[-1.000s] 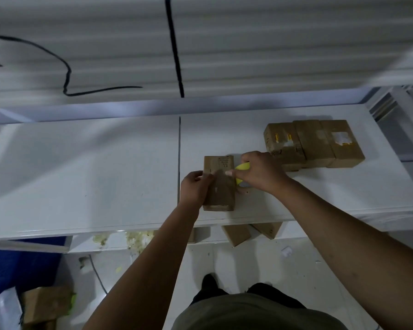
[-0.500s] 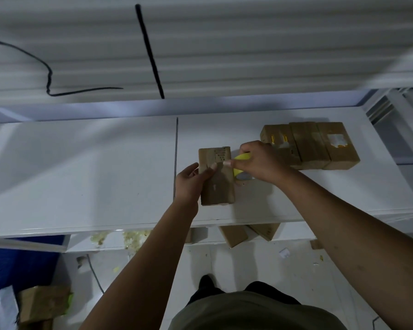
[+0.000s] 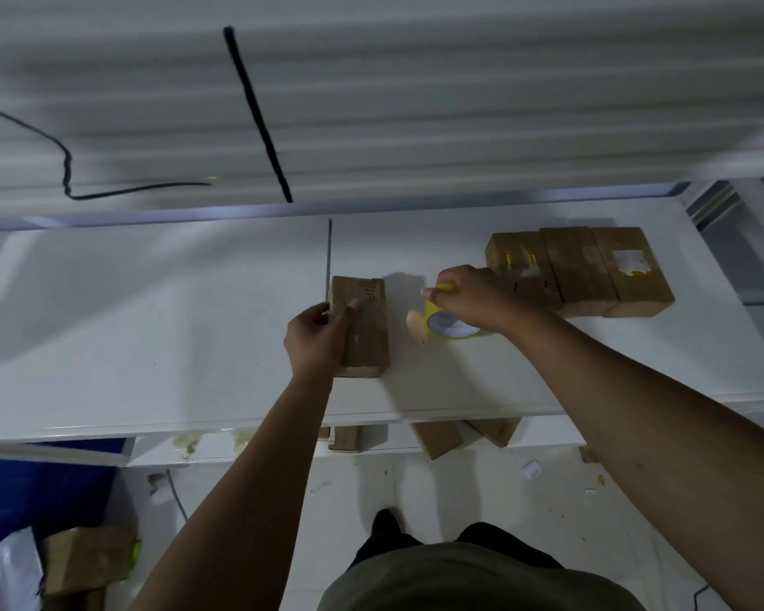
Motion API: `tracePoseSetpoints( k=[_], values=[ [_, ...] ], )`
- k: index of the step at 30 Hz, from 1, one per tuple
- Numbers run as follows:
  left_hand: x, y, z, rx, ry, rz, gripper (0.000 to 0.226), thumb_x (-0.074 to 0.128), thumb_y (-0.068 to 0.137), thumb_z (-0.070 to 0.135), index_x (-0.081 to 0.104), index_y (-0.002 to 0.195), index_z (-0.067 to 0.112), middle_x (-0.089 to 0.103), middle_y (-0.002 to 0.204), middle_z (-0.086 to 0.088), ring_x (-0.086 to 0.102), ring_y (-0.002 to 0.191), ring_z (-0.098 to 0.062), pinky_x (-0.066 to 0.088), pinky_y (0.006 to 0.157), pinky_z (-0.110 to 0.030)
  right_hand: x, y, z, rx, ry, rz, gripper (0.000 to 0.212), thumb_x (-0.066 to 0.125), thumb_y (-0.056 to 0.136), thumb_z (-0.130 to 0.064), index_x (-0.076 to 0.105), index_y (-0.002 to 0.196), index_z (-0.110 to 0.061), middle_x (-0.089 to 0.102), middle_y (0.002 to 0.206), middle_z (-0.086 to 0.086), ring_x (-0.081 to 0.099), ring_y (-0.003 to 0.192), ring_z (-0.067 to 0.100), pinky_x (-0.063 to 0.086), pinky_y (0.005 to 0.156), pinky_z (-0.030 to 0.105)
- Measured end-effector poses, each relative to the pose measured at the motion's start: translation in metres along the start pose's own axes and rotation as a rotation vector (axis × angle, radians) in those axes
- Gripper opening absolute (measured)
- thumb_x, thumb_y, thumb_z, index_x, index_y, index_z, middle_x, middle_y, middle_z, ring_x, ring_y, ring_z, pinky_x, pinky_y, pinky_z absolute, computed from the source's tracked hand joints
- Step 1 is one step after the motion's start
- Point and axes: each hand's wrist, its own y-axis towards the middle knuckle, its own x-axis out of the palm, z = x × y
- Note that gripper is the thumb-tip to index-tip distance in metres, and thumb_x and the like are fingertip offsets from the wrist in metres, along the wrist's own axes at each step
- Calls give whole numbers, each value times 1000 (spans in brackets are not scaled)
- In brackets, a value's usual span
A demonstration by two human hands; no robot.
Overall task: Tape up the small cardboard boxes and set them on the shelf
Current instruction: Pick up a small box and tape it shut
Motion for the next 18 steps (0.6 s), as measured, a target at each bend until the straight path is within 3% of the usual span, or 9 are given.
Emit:
tracePoseSetpoints(
  k=[2,4,5,6,8,10,13,16,18],
  values=[
    [2,-2,4,52,100,19,37,75,89,64,78,107,31,79,96,11,77,93,-16,66,86,-40,2,5,-5,2,-31,5,38,52,90,-58,59,74,-24,58,78,-8,54,74,14,36,62,31],
    [1,-5,6,98,440,84,57,64,96,66,72,131,22,73,128,-2,64,126,-29,55,106,-46,1,7,-9,8,-23,-5,39,53,90,-57,61,76,-22,60,80,-7,53,74,11,37,61,30],
    [0,-9,4,157,599,174,61,63,99,62,64,141,17,63,142,-9,55,135,-32,48,112,-46,1,7,-9,16,3,-11,40,54,91,-57,63,78,-20,62,81,-5,54,74,10,37,61,29],
    [0,-17,5,259,613,262,55,64,102,52,61,143,17,58,145,-10,52,135,-31,45,111,-44,1,7,-9,23,30,-13,42,55,92,-57,64,80,-17,63,81,-2,55,75,11,38,61,28],
    [13,-51,6,433,324,217,25,68,103,29,68,127,23,67,126,-3,65,111,-21,56,91,-38,1,6,-8,15,53,-12,45,58,94,-55,66,82,-13,64,80,1,58,76,18,38,61,28],
    [40,-90,-2,261,18,-62,18,67,103,20,69,116,32,76,100,5,71,75,-8,56,64,-33,1,4,-8,9,68,-15,47,59,96,-54,63,84,-9,62,81,3,58,80,22,36,63,32],
    [76,-117,-10,-271,-291,-209,47,64,106,16,52,150,25,80,79,-3,64,46,-12,50,47,-25,-3,3,-9,3,111,-8,51,60,98,-50,63,87,0,61,83,13,58,81,28,35,65,34],
    [94,-110,-11,-320,-305,-180,74,57,108,12,19,169,29,77,77,-7,59,40,-13,49,43,-25,-9,1,-11,-8,154,4,53,62,96,-49,63,88,4,54,75,11,52,71,22,32,63,34],
    [104,-102,-11,-268,-289,-109,75,52,109,13,13,170,34,75,76,-7,58,38,-11,48,40,-24,-12,0,-13,-19,181,-5,52,64,96,-48,63,86,3,51,73,6,50,69,19,33,63,34]
  ],
)
